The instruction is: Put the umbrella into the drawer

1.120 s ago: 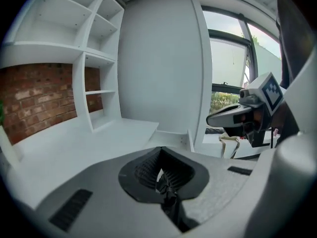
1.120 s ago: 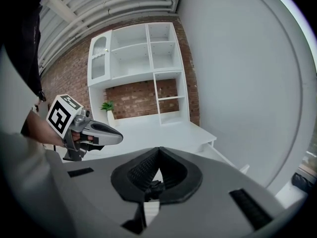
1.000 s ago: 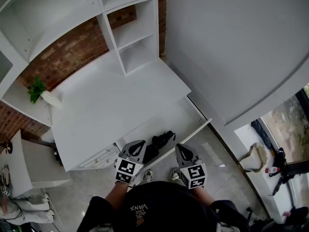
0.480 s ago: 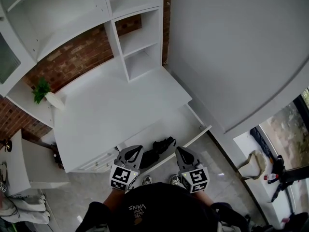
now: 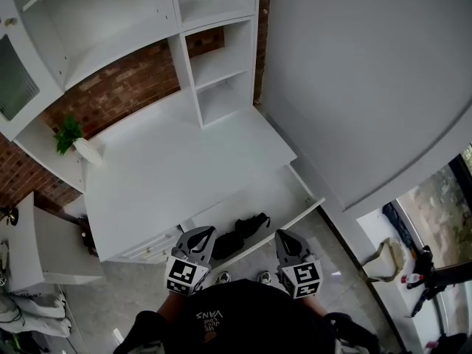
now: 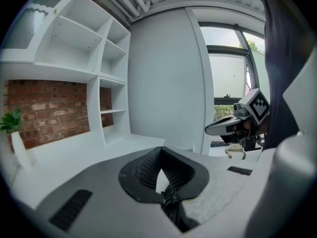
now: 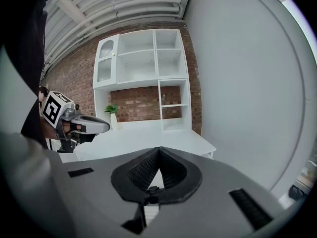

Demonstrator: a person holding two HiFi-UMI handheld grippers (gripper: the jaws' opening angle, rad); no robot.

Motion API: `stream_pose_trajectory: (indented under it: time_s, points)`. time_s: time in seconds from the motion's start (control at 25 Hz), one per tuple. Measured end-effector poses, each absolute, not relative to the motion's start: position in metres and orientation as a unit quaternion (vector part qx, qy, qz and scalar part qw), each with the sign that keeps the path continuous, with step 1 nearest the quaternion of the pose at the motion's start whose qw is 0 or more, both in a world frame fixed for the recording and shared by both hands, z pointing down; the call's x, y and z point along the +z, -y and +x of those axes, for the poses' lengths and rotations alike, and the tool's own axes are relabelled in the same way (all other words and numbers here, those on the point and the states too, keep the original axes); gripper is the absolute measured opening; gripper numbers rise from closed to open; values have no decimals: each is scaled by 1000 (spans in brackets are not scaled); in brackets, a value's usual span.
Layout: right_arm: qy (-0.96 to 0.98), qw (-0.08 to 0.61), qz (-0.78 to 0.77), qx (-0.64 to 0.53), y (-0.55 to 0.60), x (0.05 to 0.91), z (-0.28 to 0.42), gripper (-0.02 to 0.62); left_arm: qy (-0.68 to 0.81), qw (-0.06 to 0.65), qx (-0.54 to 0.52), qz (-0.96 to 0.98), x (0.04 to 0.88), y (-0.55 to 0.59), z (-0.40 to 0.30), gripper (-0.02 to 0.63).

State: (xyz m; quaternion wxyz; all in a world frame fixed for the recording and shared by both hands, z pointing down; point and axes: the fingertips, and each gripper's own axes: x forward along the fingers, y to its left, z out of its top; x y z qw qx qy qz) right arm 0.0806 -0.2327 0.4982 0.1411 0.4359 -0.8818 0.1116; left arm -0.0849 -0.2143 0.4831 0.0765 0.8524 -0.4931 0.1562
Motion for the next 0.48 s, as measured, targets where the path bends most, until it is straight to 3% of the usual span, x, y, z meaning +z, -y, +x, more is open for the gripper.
stream_pose_trajectory:
  time_s: [0.48]
  points:
    - [879, 140, 441, 113, 241, 498, 82, -2, 507, 84, 146, 845, 486, 213, -91, 6]
